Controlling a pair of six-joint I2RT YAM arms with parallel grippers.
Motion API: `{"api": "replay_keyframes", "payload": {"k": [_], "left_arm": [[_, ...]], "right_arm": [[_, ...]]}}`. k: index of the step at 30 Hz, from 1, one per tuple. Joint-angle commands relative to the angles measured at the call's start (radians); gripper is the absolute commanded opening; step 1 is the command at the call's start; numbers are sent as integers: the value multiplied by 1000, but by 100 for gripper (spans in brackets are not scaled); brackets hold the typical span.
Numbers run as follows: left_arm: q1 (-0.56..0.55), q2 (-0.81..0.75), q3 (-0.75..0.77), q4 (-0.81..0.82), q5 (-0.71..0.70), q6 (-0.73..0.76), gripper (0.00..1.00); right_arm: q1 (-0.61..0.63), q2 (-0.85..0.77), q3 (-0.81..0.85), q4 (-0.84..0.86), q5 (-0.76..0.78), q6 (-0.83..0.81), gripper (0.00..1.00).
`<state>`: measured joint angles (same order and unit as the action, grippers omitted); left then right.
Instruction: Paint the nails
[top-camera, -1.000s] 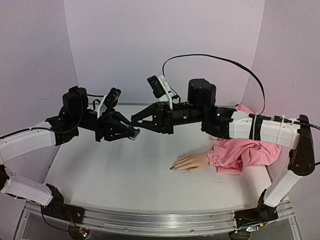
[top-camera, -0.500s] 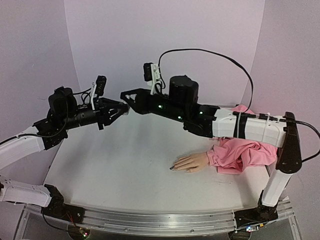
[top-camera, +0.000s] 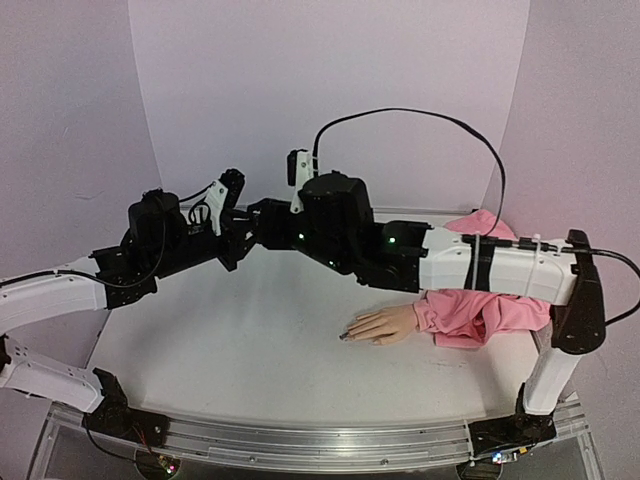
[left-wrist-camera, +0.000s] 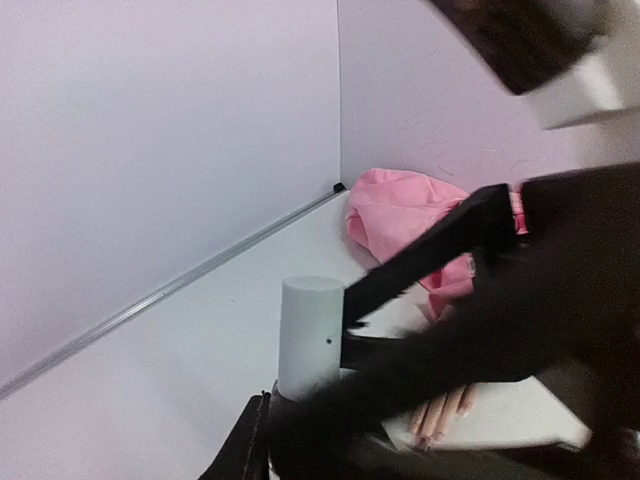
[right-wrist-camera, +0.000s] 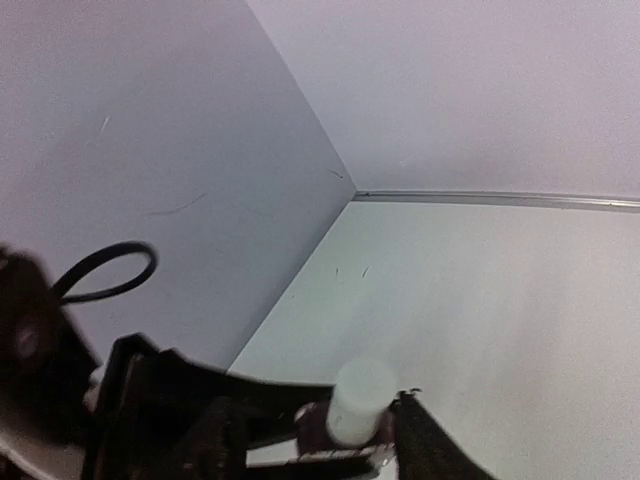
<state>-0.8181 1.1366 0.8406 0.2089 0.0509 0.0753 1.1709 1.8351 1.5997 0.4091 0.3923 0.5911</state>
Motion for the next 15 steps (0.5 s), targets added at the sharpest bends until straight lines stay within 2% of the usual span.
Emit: {"api": "replay_keyframes", "payload": {"k": [1,3,4,7,11,15], "left_arm": [[2,2,-11,121,49,-145,0],[2,-6,-26,114,105,-182,0],[3,-11,-34,110,123,-203,0],[22,-16,-44,105,228,-261,0],[53,-19,-26,116,471,-357,0],[53,10,-3,189,716,-407,0]], "right_arm": [[24,-217,-115,-7,-130,-134,77],[-18,-297,-181,-8,-242,-187,95],[-36,-330,-213,-6,-322,-222,98],[-92,-398,-284,-6,-475,-281,98],[-200,-412,-331,7,-750,-261,98],[-213,-399,-348,64,-900,-276,98]]}}
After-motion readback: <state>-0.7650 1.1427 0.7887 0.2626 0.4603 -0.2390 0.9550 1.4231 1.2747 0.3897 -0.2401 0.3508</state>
